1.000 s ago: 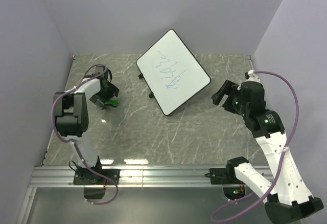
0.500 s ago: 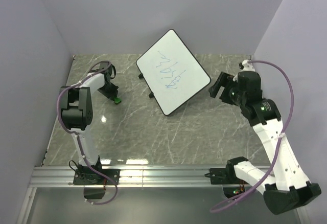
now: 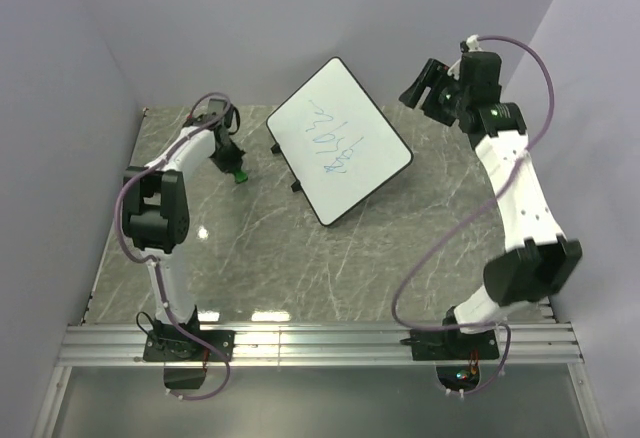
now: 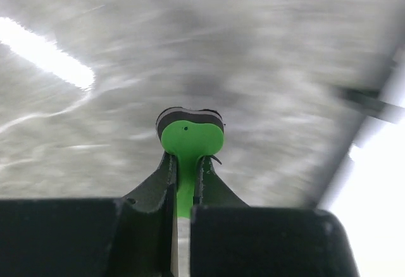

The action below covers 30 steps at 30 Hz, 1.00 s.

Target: Erase the whiteboard

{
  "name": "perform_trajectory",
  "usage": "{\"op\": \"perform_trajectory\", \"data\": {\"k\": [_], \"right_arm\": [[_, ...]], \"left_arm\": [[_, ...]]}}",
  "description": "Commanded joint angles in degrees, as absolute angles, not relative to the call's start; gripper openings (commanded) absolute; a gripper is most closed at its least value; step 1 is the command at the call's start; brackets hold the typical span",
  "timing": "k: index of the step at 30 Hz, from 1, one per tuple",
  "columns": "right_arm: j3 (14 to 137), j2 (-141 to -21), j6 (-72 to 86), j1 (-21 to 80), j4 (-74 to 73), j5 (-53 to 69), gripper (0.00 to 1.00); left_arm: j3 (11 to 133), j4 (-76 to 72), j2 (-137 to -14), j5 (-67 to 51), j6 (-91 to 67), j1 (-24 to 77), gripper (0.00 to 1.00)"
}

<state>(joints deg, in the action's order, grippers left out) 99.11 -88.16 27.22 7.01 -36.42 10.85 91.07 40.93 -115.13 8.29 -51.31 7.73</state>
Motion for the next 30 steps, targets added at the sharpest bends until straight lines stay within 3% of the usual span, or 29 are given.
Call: {"op": "perform_trajectory", "data": {"k": [1,6,11,19,22,25,30], "right_arm": [[103.6,-96.2,27.6,4.0,-35.3,15.7,0.75],[105.4,-103.5,26.3,4.0,-34.2,20.2,0.61],[103.4,-105.8,25.2,5.4,-33.1,22.6,0.56],[97.2,-105.9,24.0,9.2,-32.2,23.0,0.55],[95.0,-106.2,23.8,10.0,-31.9,23.6,0.41],[93.3,-106.3,23.5,11.3,-32.6,24.3,0.21],[87.8,-103.0,23.1,13.8,-32.9,24.4,0.09]], "left_arm": [[100.3,40.4,-112.8,7.5,-46.0,10.9,0.00],[106.9,38.1,-112.8,-0.6,-42.8,15.2,0.00],[113.5,37.5,-114.7,-7.1,-39.9,19.8,0.00],[112.6,36.5,-115.0,-11.7,-38.0,23.6,0.00],[113.5,35.7,-116.0,-13.7,-37.4,25.1,0.00],[115.0,35.1,-117.0,-15.4,-36.7,26.9,0.00],[115.1,34.7,-116.7,-16.1,-35.9,28.3,0.00]]}}
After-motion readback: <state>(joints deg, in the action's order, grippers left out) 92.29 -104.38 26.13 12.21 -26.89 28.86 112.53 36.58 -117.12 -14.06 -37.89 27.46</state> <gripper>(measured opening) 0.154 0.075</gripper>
